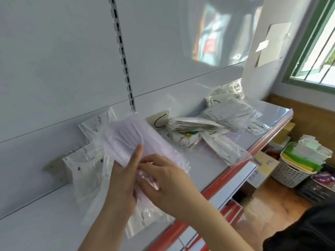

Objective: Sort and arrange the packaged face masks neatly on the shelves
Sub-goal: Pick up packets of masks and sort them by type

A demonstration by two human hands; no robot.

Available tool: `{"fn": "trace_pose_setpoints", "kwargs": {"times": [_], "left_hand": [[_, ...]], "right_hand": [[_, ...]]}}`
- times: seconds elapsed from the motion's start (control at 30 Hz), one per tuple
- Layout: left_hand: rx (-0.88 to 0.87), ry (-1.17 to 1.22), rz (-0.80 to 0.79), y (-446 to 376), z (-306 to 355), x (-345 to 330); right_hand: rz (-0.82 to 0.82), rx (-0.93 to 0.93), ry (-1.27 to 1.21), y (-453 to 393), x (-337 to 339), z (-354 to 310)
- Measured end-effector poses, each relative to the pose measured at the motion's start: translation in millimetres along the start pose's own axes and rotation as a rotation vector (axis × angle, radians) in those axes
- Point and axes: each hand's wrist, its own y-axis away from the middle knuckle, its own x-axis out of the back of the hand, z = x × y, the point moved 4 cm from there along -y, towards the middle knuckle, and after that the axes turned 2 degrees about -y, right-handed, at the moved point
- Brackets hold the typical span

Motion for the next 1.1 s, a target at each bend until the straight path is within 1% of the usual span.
{"fn": "trace_pose_setpoints", "kwargs": {"times": [0.03, 0.07, 0.1, 0.17, 0.2, 0.23, 0.27, 0.3, 0.37, 0.47, 0.53, 0.63, 0.73, 0.8, 0.87, 0.97, 1.03, 1.1], "left_hand": [[-0.017, -0.003, 0.012, -3.2, -1.0, -1.0], [-0.017, -0.008, 0.022, -5.2, -2.3, -3.2], [-0.008, -0.009, 0.023, -8.2, -4.3, -6.1], [0.003, -0.004, 0.014, -12.6, -8.5, -13.7], [0.003, -0.007, 0.012, -13.7, -9.8, -18.0], [-0.002, -0.015, 0.003, -14.4, -11.4, -22.2], [-0.001, -0.019, -0.005, -14.8, -14.0, -26.5], [0.004, -0.022, -0.006, -14.3, -16.4, -30.5], [0.014, -0.031, -0.001, -14.7, -21.4, -37.0], [0.023, -0.043, -0.003, -14.3, -23.6, -43.8], [0.025, -0.053, 0.012, -15.6, -24.6, -42.8], [0.022, -0.038, 0.030, -18.0, -22.6, -35.7], [0.009, -0.012, 0.040, -19.4, -18.2, -27.7], [-0.004, 0.008, 0.040, -20.2, -15.8, -24.4], [-0.025, 0.029, 0.042, -19.6, -11.7, -21.9], [-0.064, 0.046, 0.056, -19.6, -5.6, -18.3], [-0.087, 0.049, 0.069, -20.6, -2.0, -16.4], [-0.109, 0.047, 0.083, -21.4, 1.7, -15.2]], "right_hand": [[-0.075, -0.013, -0.107, 1.7, 12.7, 8.4], [-0.048, -0.071, -0.153, 1.9, 31.7, 23.2], [0.106, -0.178, -0.143, 1.3, 56.9, 49.8], [0.522, -0.508, 0.010, 5.5, 117.8, 120.7], [0.629, -0.703, 0.122, 10.8, 143.9, 153.3], [0.624, -0.890, 0.219, 15.6, 160.8, 183.6], [0.539, -1.050, 0.278, 18.2, 170.0, 208.9], [0.441, -1.153, 0.295, 17.8, 172.7, 229.7], [0.341, -1.221, 0.292, 7.1, 168.0, 254.5], [0.309, -1.239, 0.215, -16.9, 151.9, 274.2], [0.357, -1.232, 0.068, -24.6, 140.6, 280.9], [0.451, -1.097, -0.139, -30.6, 132.8, 275.5], [0.577, -0.962, -0.364, -44.1, 137.4, 264.6], [0.663, -0.882, -0.438, -56.8, 145.9, 252.8], [0.734, -0.819, -0.352, -67.9, 157.6, 237.9], [0.730, -0.704, -0.289, -80.8, 171.6, 214.4], [0.681, -0.572, -0.192, -89.2, 177.1, 193.6], [0.695, -0.404, -0.054, -91.8, 182.3, 165.9]]}}
